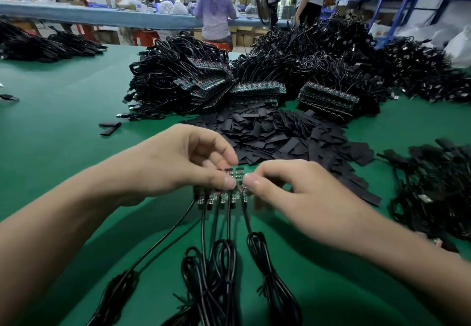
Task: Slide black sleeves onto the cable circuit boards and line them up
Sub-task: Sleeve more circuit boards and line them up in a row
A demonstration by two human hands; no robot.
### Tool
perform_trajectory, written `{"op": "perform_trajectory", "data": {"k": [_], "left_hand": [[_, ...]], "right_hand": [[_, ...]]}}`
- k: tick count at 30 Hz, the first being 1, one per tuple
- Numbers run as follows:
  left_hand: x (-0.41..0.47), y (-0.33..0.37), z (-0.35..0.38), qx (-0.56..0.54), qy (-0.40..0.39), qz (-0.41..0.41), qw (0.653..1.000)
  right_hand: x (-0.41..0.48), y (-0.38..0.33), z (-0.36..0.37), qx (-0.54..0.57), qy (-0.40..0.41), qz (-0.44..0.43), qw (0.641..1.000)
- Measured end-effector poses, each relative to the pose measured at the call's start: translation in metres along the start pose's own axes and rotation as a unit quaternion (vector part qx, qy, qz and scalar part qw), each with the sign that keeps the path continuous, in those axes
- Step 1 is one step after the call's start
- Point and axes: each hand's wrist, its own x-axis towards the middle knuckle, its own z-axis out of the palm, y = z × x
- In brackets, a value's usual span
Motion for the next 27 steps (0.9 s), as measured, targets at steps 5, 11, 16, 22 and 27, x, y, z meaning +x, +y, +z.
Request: {"op": "perform_trajectory", "data": {"k": [5,11,16,22,27], "left_hand": [[0.003,-0.008,0.008,-0.064,0.028,0.037,0.997],[0.004,-0.012,0.013,-0.023,0.002,0.066,0.998],[0.004,-0.012,0.011,-0.074,-0.001,0.076,0.994],[0.007,-0.015,0.007,-0.106,-0.011,0.070,0.992],[0.001,-0.017,-0.028,0.012,0.018,0.063,0.998]], "right_hand": [[0.005,0.000,0.010,0.115,0.028,-0.026,0.993],[0.001,0.005,0.013,0.103,0.045,-0.028,0.993],[0.003,0.005,0.019,0.352,-0.015,-0.028,0.935],[0.006,0.007,0.023,0.451,-0.043,0.023,0.891],[0.003,0.016,0.003,0.399,-0.008,0.036,0.916]]}}
